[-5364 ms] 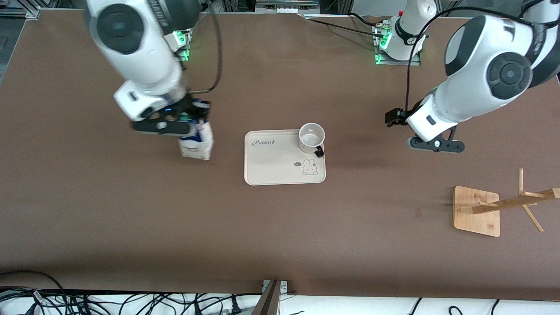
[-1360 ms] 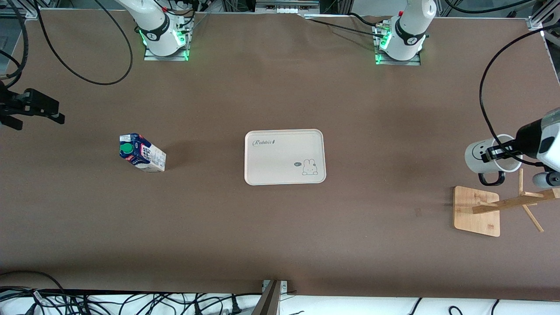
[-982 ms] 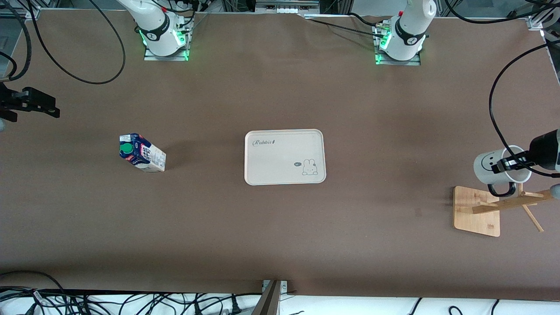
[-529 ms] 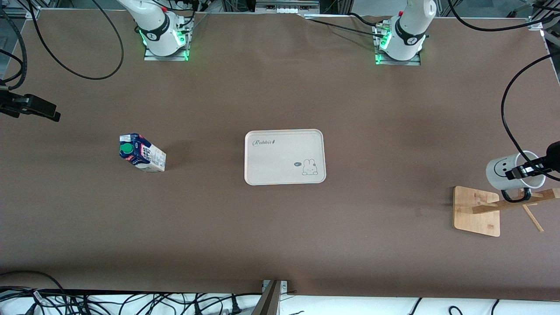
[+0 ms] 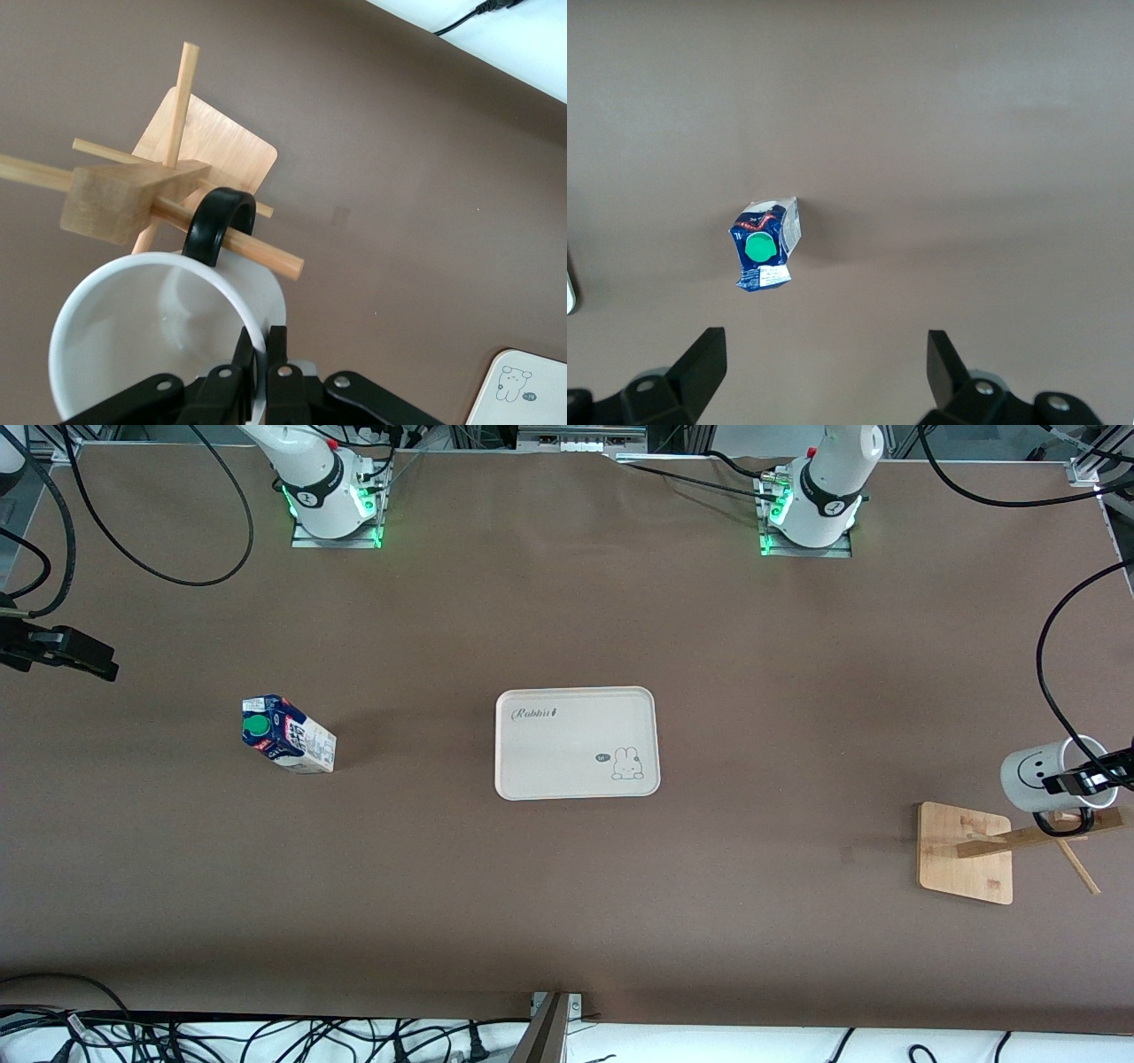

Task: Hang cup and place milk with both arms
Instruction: 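Hook the mug handle onto a stand peg with the left gripper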

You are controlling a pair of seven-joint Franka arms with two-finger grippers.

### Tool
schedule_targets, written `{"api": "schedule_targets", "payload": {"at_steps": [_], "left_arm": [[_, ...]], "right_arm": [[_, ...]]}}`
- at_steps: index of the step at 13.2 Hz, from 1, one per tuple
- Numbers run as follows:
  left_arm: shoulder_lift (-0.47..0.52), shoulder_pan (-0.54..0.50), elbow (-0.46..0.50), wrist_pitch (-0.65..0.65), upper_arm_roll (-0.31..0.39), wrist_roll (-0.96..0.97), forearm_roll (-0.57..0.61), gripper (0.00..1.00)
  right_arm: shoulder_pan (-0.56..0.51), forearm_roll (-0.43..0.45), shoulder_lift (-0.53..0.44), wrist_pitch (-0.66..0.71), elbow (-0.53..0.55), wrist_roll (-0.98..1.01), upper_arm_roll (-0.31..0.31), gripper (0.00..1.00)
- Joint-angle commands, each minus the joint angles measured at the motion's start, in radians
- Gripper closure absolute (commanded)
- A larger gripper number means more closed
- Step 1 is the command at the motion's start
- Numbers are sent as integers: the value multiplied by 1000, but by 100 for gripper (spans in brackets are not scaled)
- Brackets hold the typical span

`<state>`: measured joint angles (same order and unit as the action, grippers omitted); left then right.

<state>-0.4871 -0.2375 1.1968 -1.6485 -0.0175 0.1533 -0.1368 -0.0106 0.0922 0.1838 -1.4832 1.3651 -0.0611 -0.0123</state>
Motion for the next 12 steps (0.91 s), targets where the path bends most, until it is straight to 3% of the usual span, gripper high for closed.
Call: {"api": "schedule_targets", "payload": {"at_steps": [1, 5, 9, 12], "left_arm": [[-11, -6, -33, 22, -10, -14, -26, 0], [21, 16, -23, 61, -44, -40, -6, 0], [112, 171, 15, 148, -71, -51, 193, 0], [174, 184, 35, 151, -116, -131, 200, 0]], "right_arm": [[-12, -22, -58, -11, 55, -26, -14, 0], [-12, -6, -61, 37, 57, -11, -31, 0], [-12, -16, -63, 17, 60, -5, -31, 0], [-12, -11, -57, 17, 55, -5, -31, 0]]}}
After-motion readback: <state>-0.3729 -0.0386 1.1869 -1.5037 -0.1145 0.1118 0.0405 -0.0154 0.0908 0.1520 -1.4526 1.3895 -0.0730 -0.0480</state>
